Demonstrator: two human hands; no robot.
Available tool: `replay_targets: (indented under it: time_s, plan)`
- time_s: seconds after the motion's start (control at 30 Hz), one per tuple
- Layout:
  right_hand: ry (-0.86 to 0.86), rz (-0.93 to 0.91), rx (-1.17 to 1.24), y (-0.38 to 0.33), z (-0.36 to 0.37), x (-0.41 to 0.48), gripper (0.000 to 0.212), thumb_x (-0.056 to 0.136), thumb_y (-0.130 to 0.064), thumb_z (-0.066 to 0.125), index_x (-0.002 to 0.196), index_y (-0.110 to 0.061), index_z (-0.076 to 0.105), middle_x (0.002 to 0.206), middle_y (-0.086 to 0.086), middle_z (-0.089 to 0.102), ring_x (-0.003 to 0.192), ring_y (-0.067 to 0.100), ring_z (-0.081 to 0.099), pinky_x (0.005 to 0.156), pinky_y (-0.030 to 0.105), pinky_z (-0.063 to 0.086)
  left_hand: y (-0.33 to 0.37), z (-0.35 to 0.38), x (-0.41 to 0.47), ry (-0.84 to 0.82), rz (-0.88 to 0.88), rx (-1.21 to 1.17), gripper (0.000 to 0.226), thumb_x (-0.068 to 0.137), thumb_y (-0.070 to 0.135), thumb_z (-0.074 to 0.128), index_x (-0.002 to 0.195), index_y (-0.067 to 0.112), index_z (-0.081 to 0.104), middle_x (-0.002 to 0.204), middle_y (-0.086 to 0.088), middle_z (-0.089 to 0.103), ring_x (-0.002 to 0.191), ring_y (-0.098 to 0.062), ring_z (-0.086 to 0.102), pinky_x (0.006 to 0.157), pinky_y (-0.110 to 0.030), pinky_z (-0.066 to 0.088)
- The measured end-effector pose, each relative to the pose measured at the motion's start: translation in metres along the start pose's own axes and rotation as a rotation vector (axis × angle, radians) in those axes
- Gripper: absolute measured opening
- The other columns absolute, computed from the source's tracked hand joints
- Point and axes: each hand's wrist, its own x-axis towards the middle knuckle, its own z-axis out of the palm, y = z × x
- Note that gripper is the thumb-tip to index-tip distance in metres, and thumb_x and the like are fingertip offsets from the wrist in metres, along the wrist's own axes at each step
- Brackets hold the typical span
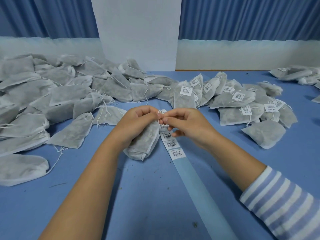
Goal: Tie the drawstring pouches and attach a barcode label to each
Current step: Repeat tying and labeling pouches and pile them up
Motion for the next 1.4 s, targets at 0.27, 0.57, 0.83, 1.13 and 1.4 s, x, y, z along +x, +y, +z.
replay_targets:
  time_s: [0.27, 0.57, 0.83, 1.13, 1.4]
  plan:
    - [0.044, -0.043, -0.145, -0.004, 0.004, 0.0, 0.014, 0.097, -0.006, 0.052, 0.085, -0.011, 0.058, 0.076, 0.004, 0.057, 0.063, 0.009, 0.059, 0.056, 0.022, 0.05, 0.001, 0.008, 0.0, 0.077, 0.039, 0.06, 0.009, 0.086, 0.023, 0.074, 0.077, 0.025, 0.076, 0.082, 0.005, 0.07, 0.076, -0.004, 0.057, 0.073, -0.018, 0.043]
    - [0.097, -0.17, -0.267, -0.002, -0.001, 0.0, 0.017, 0.094, -0.001, 0.051, 0.083, -0.014, 0.055, 0.072, 0.001, 0.056, 0.064, 0.009, 0.059, 0.061, 0.028, 0.052, -0.002, 0.011, 0.004, 0.247, 0.188, 0.18, 0.029, 0.079, 0.023, 0.081, 0.063, 0.045, 0.074, 0.103, 0.008, 0.064, 0.088, -0.001, 0.063, 0.084, -0.015, 0.047]
    - [0.095, -0.256, -0.216, 0.001, -0.002, -0.001, 0.03, 0.083, 0.001, 0.071, 0.085, -0.018, 0.048, 0.089, 0.001, 0.063, 0.065, 0.009, 0.058, 0.066, 0.031, 0.052, 0.001, 0.008, 0.003, 0.142, 0.084, 0.194, 0.016, 0.086, 0.023, 0.075, 0.071, 0.029, 0.075, 0.07, 0.017, 0.07, 0.067, 0.0, 0.058, 0.062, -0.009, 0.043]
    - [0.147, -0.399, -0.538, 0.002, 0.0, -0.002, 0.022, 0.082, 0.001, 0.068, 0.093, -0.017, 0.075, 0.083, -0.007, 0.062, 0.068, 0.002, 0.056, 0.069, 0.011, 0.043, 0.002, 0.005, 0.001, 0.083, 0.067, 0.371, 0.027, 0.083, 0.028, 0.076, 0.057, 0.032, 0.071, 0.081, -0.008, 0.071, 0.068, -0.008, 0.055, 0.067, -0.026, 0.042]
    - [0.073, -0.154, -0.381, -0.001, -0.007, 0.0, 0.018, 0.087, -0.012, 0.07, 0.073, -0.023, 0.074, 0.064, -0.008, 0.065, 0.06, 0.004, 0.057, 0.063, 0.017, 0.048, -0.002, 0.0, 0.003, 0.101, 0.084, 0.405, 0.016, 0.083, 0.03, 0.073, 0.067, 0.031, 0.075, 0.076, 0.006, 0.071, 0.068, -0.002, 0.056, 0.063, -0.015, 0.041]
